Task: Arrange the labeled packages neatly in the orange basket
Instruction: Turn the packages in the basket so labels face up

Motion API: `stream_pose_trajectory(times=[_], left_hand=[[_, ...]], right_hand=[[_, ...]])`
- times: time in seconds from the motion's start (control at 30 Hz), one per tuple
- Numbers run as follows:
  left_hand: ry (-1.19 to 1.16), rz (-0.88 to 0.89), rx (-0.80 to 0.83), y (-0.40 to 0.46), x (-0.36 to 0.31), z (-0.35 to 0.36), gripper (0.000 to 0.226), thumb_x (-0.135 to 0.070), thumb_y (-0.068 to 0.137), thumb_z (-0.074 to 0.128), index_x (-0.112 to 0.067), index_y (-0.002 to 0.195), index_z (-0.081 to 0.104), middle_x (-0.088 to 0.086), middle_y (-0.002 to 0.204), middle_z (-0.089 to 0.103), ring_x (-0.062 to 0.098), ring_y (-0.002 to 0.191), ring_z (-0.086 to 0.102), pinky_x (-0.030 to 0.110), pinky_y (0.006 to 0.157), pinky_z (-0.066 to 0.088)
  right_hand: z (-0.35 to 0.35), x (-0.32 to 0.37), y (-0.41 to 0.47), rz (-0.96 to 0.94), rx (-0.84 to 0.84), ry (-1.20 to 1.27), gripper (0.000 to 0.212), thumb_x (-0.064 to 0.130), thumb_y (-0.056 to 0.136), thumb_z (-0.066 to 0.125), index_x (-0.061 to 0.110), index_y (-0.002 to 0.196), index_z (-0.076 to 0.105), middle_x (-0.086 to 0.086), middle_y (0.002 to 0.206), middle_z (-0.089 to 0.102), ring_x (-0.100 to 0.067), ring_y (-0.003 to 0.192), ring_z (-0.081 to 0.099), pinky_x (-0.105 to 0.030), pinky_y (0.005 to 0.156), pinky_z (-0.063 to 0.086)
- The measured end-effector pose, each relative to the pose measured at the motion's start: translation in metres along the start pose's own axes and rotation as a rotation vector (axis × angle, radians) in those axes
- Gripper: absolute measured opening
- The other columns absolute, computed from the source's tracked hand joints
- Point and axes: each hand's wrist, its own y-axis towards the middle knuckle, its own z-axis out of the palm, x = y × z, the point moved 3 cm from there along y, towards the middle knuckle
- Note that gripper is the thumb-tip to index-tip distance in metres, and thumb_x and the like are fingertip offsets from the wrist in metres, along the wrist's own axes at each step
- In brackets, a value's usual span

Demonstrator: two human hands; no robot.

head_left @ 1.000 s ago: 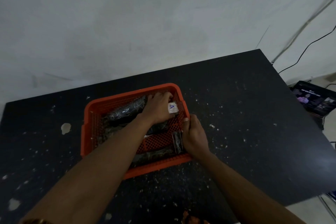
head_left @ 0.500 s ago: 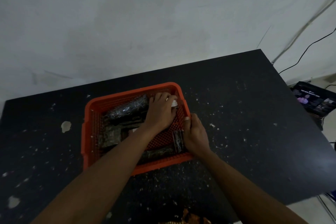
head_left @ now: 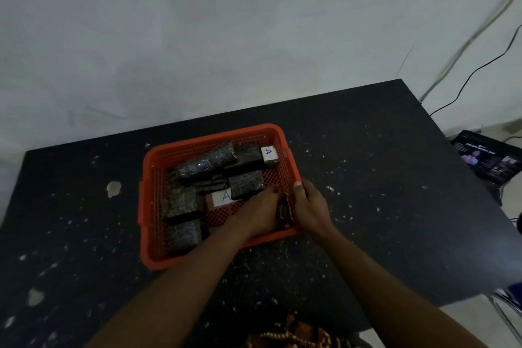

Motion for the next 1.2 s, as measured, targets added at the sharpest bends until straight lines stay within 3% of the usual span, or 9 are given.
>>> stream_pose_trajectory(times=[0.27,0.37,0.47,0.63,0.73,0.9,1.0,1.1,1.2], left_hand=[[0.1,-0.01,0.085,0.018,-0.015,0.005,0.045,-0.028,0.087,0.064,-0.017,0.129,0.056,0.01,0.124,0.062,0.026,0.108,0.059,0.036,0.093,0.047],[0.131,-0.04,0.103,0.02,-0.011,0.005,0.057,-0.037,0.085,0.065,-0.02,0.137,0.047,0.009,0.133,0.055,0.028,0.117,0.052,0.04,0.099,0.043],[0.147,-0.097,0.113,0.014,0.003,0.004,0.08,-0.054,0.08,0.066,-0.03,0.147,0.028,0.006,0.146,0.04,0.031,0.127,0.038,0.042,0.106,0.036],[-0.046,-0.135,0.019,0.001,0.02,-0.003,0.061,-0.046,0.072,0.074,-0.03,0.126,0.05,-0.001,0.127,0.037,0.017,0.118,0.043,0.029,0.099,0.039],[-0.106,-0.122,-0.048,-0.005,0.018,-0.006,0.07,-0.045,0.064,0.08,-0.031,0.123,0.047,-0.006,0.125,0.035,0.007,0.106,0.043,0.023,0.093,0.037],[-0.285,-0.107,-0.305,-0.015,0.013,-0.012,0.059,-0.029,0.063,0.081,-0.034,0.107,0.041,-0.008,0.105,0.051,0.012,0.093,0.054,0.019,0.07,0.04],[-0.468,-0.161,-0.404,-0.021,0.014,-0.021,0.083,-0.034,0.064,0.087,-0.033,0.133,0.04,-0.011,0.129,0.05,0.005,0.116,0.049,0.018,0.09,0.04],[-0.661,-0.248,-0.389,-0.027,0.019,-0.031,0.089,-0.028,0.064,0.09,-0.032,0.138,0.041,-0.01,0.135,0.046,0.008,0.125,0.043,0.014,0.089,0.037],[-0.783,-0.282,-0.394,-0.034,0.021,-0.038,0.091,-0.012,0.065,0.088,-0.033,0.14,0.041,-0.002,0.142,0.044,0.014,0.129,0.04,0.03,0.099,0.041]], right_hand=[[0.002,0.001,-0.003,0.017,0.017,-0.04,0.03,0.041,0.1,0.033,0.023,0.087,0.052,0.004,0.08,0.06,-0.013,0.073,0.058,-0.032,0.064,0.04],[0.002,0.001,-0.004,0.002,0.008,-0.038,0.03,0.041,0.1,0.033,0.024,0.081,0.049,0.005,0.078,0.059,-0.011,0.071,0.057,-0.03,0.059,0.039],[0.002,0.001,-0.003,-0.006,0.015,-0.03,0.028,0.041,0.101,0.033,0.023,0.093,0.054,0.007,0.084,0.059,-0.012,0.078,0.058,-0.033,0.069,0.045],[0.002,0.001,-0.004,-0.008,0.028,-0.042,0.028,0.043,0.101,0.031,0.025,0.097,0.051,0.003,0.088,0.061,-0.013,0.078,0.06,-0.035,0.069,0.05],[0.002,0.001,-0.003,-0.019,0.018,-0.064,0.028,0.042,0.101,0.03,0.024,0.098,0.051,0.003,0.088,0.059,-0.013,0.078,0.059,-0.032,0.068,0.043],[0.002,0.002,-0.003,-0.023,0.031,-0.068,0.03,0.044,0.101,0.029,0.024,0.094,0.052,0.003,0.085,0.061,-0.012,0.074,0.059,-0.029,0.061,0.042],[0.001,0.001,-0.003,-0.024,0.037,-0.068,0.031,0.045,0.1,0.029,0.026,0.095,0.052,0.002,0.088,0.063,-0.014,0.077,0.061,-0.033,0.068,0.047],[0.002,0.0,-0.005,-0.016,0.075,-0.05,0.03,0.05,0.1,0.026,0.031,0.097,0.05,0.005,0.085,0.063,-0.011,0.075,0.063,-0.029,0.061,0.045],[0.002,-0.001,-0.007,-0.045,0.07,-0.055,0.034,0.051,0.1,0.024,0.03,0.102,0.05,0.007,0.085,0.061,-0.008,0.075,0.06,-0.026,0.059,0.041]])
